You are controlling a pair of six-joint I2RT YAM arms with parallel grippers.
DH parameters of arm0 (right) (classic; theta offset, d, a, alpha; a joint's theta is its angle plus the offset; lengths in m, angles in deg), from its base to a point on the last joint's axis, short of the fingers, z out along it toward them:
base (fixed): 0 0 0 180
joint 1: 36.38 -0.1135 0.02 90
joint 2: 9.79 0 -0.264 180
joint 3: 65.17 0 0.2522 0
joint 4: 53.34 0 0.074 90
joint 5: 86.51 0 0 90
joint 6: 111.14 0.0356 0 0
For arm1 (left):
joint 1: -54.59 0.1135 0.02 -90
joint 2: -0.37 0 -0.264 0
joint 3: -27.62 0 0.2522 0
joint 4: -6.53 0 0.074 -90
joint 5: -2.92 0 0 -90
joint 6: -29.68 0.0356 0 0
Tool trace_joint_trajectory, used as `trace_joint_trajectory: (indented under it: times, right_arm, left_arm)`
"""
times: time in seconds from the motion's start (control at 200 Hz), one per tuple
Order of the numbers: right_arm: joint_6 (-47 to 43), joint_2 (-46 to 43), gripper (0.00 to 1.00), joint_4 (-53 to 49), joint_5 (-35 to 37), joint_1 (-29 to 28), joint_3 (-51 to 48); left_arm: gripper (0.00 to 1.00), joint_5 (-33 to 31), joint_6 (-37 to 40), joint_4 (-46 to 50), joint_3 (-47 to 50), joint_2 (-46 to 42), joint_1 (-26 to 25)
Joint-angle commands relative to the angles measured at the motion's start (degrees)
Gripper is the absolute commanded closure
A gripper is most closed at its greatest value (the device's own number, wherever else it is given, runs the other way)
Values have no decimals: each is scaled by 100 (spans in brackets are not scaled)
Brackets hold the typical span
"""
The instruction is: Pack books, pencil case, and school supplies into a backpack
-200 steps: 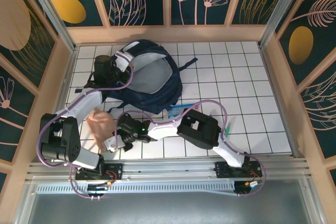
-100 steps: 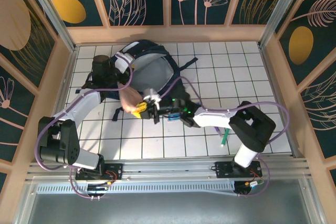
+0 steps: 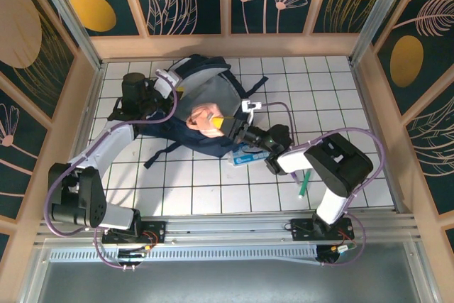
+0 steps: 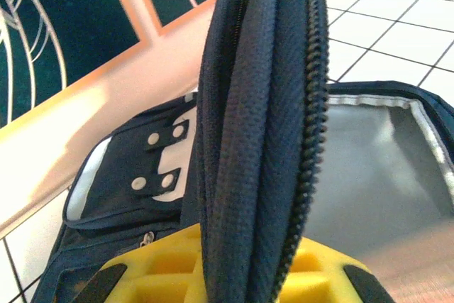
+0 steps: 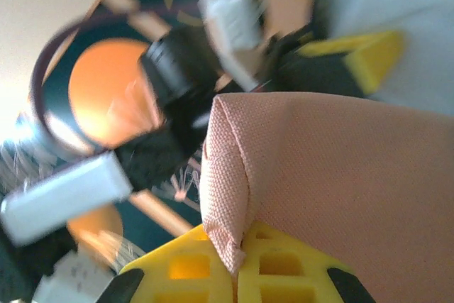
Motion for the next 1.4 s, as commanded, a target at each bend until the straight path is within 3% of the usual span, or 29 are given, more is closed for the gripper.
trace_joint_trajectory:
  times: [0.0, 0.125, 0.295, 0.395, 0.475, 0.611, 0.741, 0.816, 0.906, 1.351, 1.391]
  right_arm:
    - [1262, 397, 100, 238, 645, 192, 1]
    - [2009, 894, 100, 568, 1072, 210, 189]
    - [3161, 1202, 96, -284, 1172, 396, 520]
    - [3276, 921, 81, -1326, 1417, 473, 496]
    - [3292, 630, 71, -2789, 1338, 666, 667]
    - [2770, 700, 63, -4164, 651, 1124, 1433]
    - [2006, 984, 56, -6179, -72, 1545, 2403]
    - [1280, 1043, 52, -7675, -30, 1665, 2903]
    - [742, 956, 50, -8717, 357, 1618, 3227]
    - [44, 67, 43, -10671, 963, 1672, 3384]
    - [11, -50, 39, -10784, 1050, 1680, 3348]
  left_arm:
    - [100, 1107, 431, -666, 117, -403, 4]
    - [100, 1627, 777, -591, 192, -407, 2]
    - [100, 1657, 934, -524, 227, -400, 2]
    - [100, 1781, 1053, -429, 213, -391, 3]
    - [100, 1821, 1123, -318, 183, -371, 2]
    - [100, 1917, 954, -483, 326, -366, -6]
    - [100, 1780, 691, -1058, 803, -413, -110]
    - [100, 1507, 852, -1011, 946, -407, -247]
    - [100, 1333, 758, -820, 858, -328, -278]
    - [100, 801, 189, -878, 622, -83, -354]
    - [100, 783, 189, -887, 608, -79, -363]
